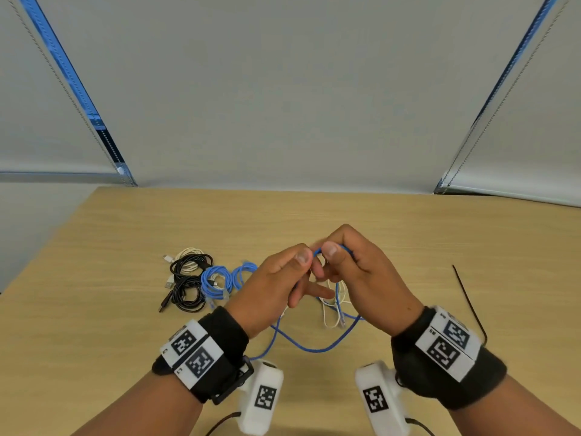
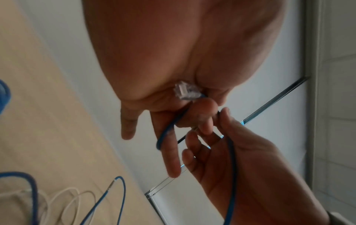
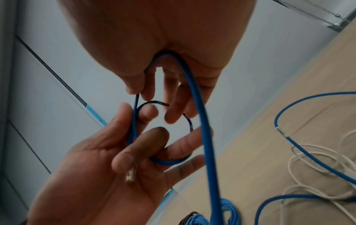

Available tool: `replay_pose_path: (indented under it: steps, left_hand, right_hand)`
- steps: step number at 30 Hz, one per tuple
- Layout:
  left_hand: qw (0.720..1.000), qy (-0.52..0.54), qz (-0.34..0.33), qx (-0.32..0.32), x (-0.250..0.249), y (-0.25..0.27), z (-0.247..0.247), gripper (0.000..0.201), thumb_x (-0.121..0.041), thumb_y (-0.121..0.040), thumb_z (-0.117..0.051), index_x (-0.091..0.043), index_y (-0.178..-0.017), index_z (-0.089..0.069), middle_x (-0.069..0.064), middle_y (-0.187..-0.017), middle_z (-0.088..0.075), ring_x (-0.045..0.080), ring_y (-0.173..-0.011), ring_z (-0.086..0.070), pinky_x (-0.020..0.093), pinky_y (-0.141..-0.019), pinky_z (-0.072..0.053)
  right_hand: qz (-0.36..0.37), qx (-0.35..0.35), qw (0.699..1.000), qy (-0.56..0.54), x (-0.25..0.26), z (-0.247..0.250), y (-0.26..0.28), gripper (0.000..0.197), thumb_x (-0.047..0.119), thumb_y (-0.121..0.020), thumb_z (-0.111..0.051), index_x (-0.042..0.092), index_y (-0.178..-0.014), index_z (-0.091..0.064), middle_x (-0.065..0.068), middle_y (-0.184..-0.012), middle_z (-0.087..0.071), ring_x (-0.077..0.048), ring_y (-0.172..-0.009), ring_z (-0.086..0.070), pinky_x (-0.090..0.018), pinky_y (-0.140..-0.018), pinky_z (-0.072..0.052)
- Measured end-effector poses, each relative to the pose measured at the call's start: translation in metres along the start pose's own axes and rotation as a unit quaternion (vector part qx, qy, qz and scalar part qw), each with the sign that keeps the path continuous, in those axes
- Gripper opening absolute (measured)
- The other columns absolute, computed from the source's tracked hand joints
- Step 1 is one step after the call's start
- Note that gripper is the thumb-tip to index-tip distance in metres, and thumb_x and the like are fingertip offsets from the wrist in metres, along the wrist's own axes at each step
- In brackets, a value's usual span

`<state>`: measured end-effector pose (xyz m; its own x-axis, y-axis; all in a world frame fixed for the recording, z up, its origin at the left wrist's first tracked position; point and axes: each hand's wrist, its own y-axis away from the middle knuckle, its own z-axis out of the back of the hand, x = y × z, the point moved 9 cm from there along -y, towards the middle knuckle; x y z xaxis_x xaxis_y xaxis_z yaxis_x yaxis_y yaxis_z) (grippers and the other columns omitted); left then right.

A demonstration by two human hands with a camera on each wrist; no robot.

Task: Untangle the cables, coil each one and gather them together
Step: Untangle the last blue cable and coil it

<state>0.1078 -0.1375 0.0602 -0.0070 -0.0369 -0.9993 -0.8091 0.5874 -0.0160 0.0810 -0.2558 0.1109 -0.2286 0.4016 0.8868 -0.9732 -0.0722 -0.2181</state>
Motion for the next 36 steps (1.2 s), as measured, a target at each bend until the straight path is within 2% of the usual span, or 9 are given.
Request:
replay_pose_path:
  steps: [4,8,13,15,18,21,25,30,36]
  left_hand:
    - [0.997,-0.068,-0.034,-0.030,-0.007,0.000,0.004,0.050,-0.054,-0.097,-0.047,-0.008,-0.080,-0.051,-0.007,-0.052,-0.039,0.030,-0.057,-0.065,0.041,-0.076,-0.054]
    - [0.999,-0.010,-0.023,-0.038,-0.007,0.002,0.002,0.041,-0.042,-0.105,-0.042,-0.012,-0.078,-0.049,-0.008,-0.054,-0.039,0.025,-0.051,-0.055,0.066,-0.095,-0.046]
    - [0.970,0.240,0.011,0.034,-0.014,0.002,0.007,0.039,-0.041,-0.102,-0.049,-0.013,-0.076,-0.051,0.004,-0.057,-0.051,0.050,-0.095,-0.070,0.048,-0.100,-0.051]
    - [0.943,0.318,-0.006,0.096,-0.029,0.003,-0.001,0.038,-0.039,-0.103,-0.052,-0.011,-0.077,-0.050,0.017,-0.087,-0.072,0.060,-0.115,-0.059,0.057,-0.111,-0.042]
    - [0.919,0.367,-0.034,0.141,-0.046,0.006,-0.012,0.037,-0.037,-0.104,-0.049,-0.009,-0.081,-0.056,0.028,-0.141,-0.056,0.052,-0.136,-0.046,0.064,-0.118,-0.026]
    - [0.913,0.401,-0.037,0.066,-0.045,0.003,-0.009,0.036,-0.041,-0.102,-0.046,-0.015,-0.081,-0.058,0.014,-0.155,-0.046,0.033,-0.145,-0.042,0.068,-0.118,-0.016]
    - [0.917,0.369,-0.061,-0.142,-0.035,-0.002,0.031,0.032,-0.050,-0.099,-0.044,-0.028,-0.079,-0.055,-0.012,-0.146,-0.058,0.015,-0.136,-0.054,0.060,-0.116,-0.019]
    - [0.946,0.170,-0.052,-0.270,-0.020,-0.009,0.070,0.025,-0.028,-0.101,-0.055,-0.021,-0.077,-0.058,-0.008,-0.135,-0.064,0.014,-0.132,-0.057,0.049,-0.118,-0.032]
    - [0.992,-0.072,0.019,-0.100,0.009,-0.011,0.028,0.034,-0.028,-0.107,-0.044,-0.024,-0.078,-0.061,-0.002,-0.082,-0.066,0.015,-0.089,-0.068,0.037,-0.086,-0.048]
  right_hand:
    - [0.008,-0.030,1.000,0.005,-0.001,0.002,-0.001,0.024,0.026,-0.106,-0.046,0.018,-0.084,-0.050,-0.004,-0.073,-0.059,-0.007,-0.062,-0.051,-0.029,-0.061,-0.045]
    - [-0.001,-0.029,0.999,-0.012,-0.004,0.004,-0.007,0.021,0.028,-0.104,-0.052,0.022,-0.084,-0.054,0.001,-0.079,-0.067,-0.006,-0.061,-0.053,-0.036,-0.055,-0.050]
    - [-0.095,-0.026,0.986,-0.131,-0.045,0.015,-0.012,0.018,0.023,-0.099,-0.060,0.013,-0.084,-0.061,-0.001,-0.083,-0.074,-0.012,-0.046,-0.048,-0.027,-0.051,-0.048]
    - [-0.132,0.026,0.980,-0.143,-0.062,0.001,-0.004,0.022,0.029,-0.100,-0.057,0.016,-0.083,-0.062,0.000,-0.073,-0.069,-0.017,-0.044,-0.049,-0.032,-0.052,-0.048]
    - [-0.174,0.085,0.969,-0.152,-0.077,-0.026,0.009,0.027,0.044,-0.098,-0.054,0.024,-0.082,-0.065,-0.007,-0.068,-0.066,-0.020,-0.044,-0.055,-0.027,-0.048,-0.045]
    - [-0.187,0.064,0.970,-0.140,-0.082,-0.026,0.008,0.025,0.043,-0.097,-0.058,0.026,-0.079,-0.060,-0.009,-0.065,-0.065,-0.023,-0.045,-0.059,-0.026,-0.047,-0.046]
    - [-0.199,0.125,0.967,-0.099,-0.079,-0.041,0.016,0.009,0.020,-0.094,-0.060,0.017,-0.093,-0.052,-0.007,-0.064,-0.062,-0.023,-0.046,-0.059,-0.029,-0.050,-0.047]
    - [-0.122,0.225,0.967,-0.006,-0.049,-0.068,0.036,0.004,0.030,-0.100,-0.052,0.029,-0.101,-0.056,0.015,-0.059,-0.055,-0.005,-0.053,-0.046,-0.023,-0.056,-0.045]
    - [0.039,0.121,0.982,0.138,0.009,-0.022,0.000,0.021,0.029,-0.103,-0.053,0.020,-0.093,-0.069,0.017,-0.070,-0.060,-0.001,-0.068,-0.055,-0.025,-0.069,-0.042]
